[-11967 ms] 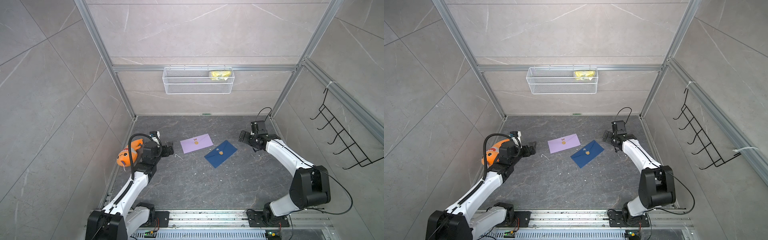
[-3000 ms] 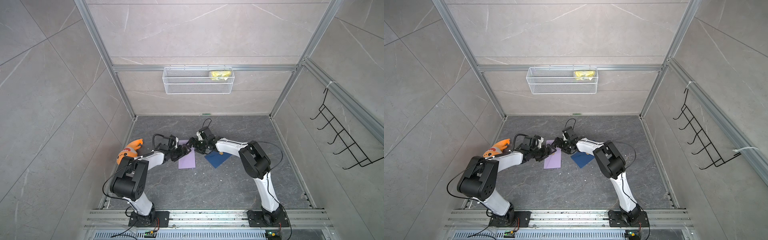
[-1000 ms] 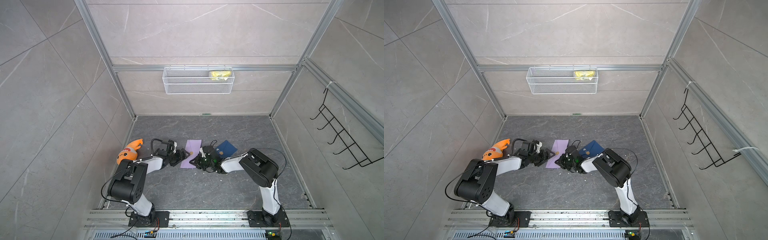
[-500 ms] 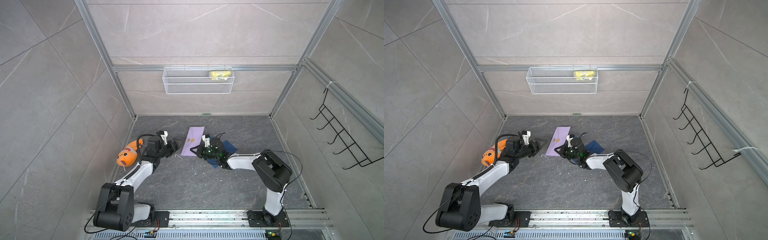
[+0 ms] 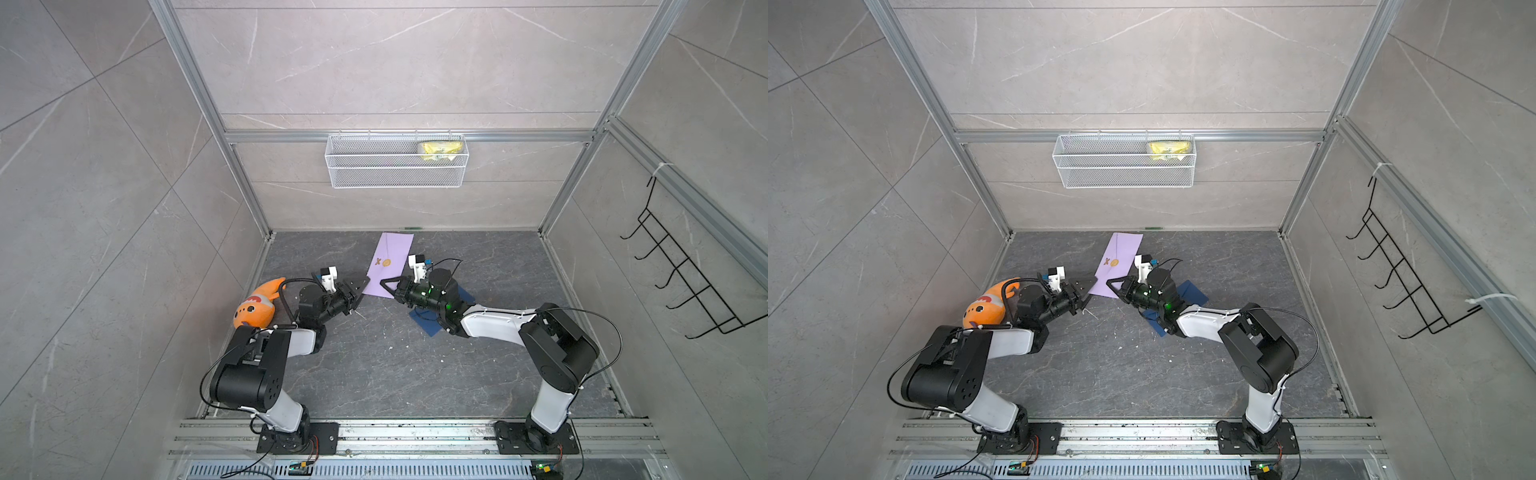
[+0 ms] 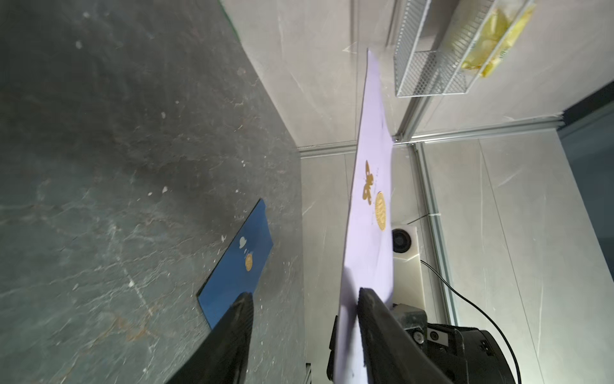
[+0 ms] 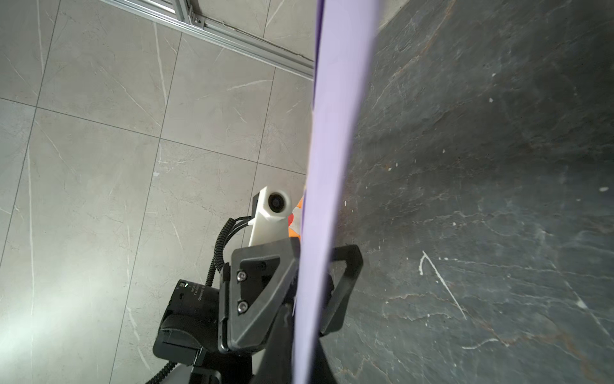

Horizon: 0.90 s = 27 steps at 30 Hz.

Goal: Open the envelope
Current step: Pick up the envelope from the center of the board.

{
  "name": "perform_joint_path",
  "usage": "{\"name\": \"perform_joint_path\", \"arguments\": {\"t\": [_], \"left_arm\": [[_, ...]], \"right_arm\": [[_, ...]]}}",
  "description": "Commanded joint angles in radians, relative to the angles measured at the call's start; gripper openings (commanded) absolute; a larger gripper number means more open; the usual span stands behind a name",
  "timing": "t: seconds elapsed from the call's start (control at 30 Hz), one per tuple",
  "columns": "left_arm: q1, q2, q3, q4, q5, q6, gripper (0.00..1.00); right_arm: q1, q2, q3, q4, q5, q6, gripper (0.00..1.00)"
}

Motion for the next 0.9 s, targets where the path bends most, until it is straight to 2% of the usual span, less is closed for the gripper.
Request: {"name": "perform_joint_path", "arguments": {"t": [0.0,0.33,0.57,0.73,0.8,0.87], "left_arm": [[-0.015,0.005,0.004,0.199,0.019,-0.069,0.47],[-0.038,-0.003,0.008,0.199,0.006,-0.072,0.36],[-0.038,-0.032,0.005,0.185,-0.005,-0.064,0.21],[-0.041,-0.102,-0.002,0.096,-0.027,-0.009,0.04],[-0.043,-0.145,0.001,0.019,-0.030,0.031,0.00],[-0.042,-0.204,0.013,-0.090,-0.030,0.089,0.00]], "right_arm": [[0.008,-0.009,0.024,0.052,0.008,-0.002,0.10],[0.008,-0.001,0.041,0.044,0.019,-0.005,0.11],[0.020,0.005,0.053,0.013,0.021,-0.016,0.13],[0.027,-0.001,0.056,-0.007,0.025,-0.029,0.15],[0.030,-0.004,0.058,-0.013,0.025,-0.032,0.21],[0.031,-0.011,0.057,-0.026,0.024,-0.039,0.35]]}}
